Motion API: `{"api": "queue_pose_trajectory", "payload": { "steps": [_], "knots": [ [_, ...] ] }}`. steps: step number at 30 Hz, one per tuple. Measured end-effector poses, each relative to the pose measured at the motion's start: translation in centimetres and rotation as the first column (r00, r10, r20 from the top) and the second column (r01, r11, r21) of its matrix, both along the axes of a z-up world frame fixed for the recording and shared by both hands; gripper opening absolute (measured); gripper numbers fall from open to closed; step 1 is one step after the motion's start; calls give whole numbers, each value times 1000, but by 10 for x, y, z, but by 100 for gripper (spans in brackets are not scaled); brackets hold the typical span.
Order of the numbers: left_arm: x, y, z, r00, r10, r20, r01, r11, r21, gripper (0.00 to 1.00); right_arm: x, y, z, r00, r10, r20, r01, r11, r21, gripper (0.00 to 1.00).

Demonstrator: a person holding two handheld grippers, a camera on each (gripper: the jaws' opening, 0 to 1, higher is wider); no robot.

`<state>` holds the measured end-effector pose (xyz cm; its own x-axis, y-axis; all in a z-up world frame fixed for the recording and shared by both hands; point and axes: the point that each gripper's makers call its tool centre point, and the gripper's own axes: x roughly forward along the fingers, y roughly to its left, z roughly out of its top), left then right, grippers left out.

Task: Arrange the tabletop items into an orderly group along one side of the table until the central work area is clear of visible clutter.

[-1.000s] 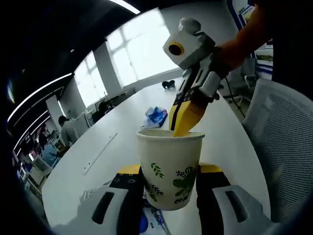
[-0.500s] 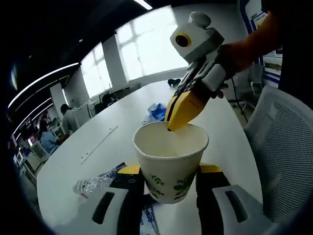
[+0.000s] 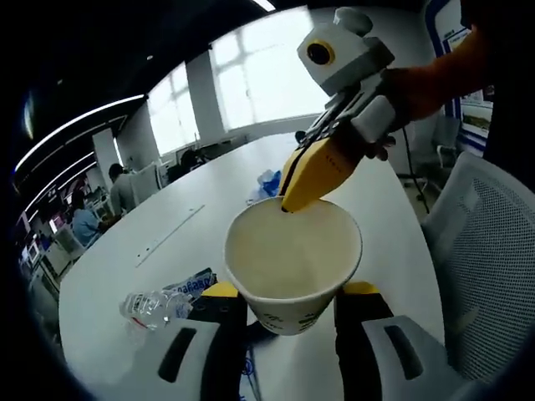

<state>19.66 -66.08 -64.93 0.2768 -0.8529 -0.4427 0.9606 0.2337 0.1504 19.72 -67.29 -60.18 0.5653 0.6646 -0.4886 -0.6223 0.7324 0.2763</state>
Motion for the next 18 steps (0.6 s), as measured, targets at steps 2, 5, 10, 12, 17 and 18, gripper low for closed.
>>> {"api": "queue_pose_trajectory", "payload": {
  "steps": [2,5,10,12,17,18],
  "knots": [
    [1,0,0,1000,4,7,-4,1000,-3,40,0,1,2,1000,12,18,-12,1000,2,1],
    [2,1,-1,1000,15,-4,-15,1000,-9,39,-1,1,2,998,33,49,-33,999,-15,3],
    [10,8,0,999,52,-17,-52,998,-23,39,0,-2,5,994,39,98,-37,999,-23,12],
    [13,12,-1,998,65,-21,-65,998,-24,39,2,-5,7,993,33,115,-31,999,-19,17],
    [21,18,-1,996,90,-23,-91,996,-25,40,6,-9,11,986,28,164,-24,999,-22,28],
    [22,19,0,995,94,-24,-95,995,-27,40,6,-9,11,986,28,167,-24,999,-26,31]
  ]
}}
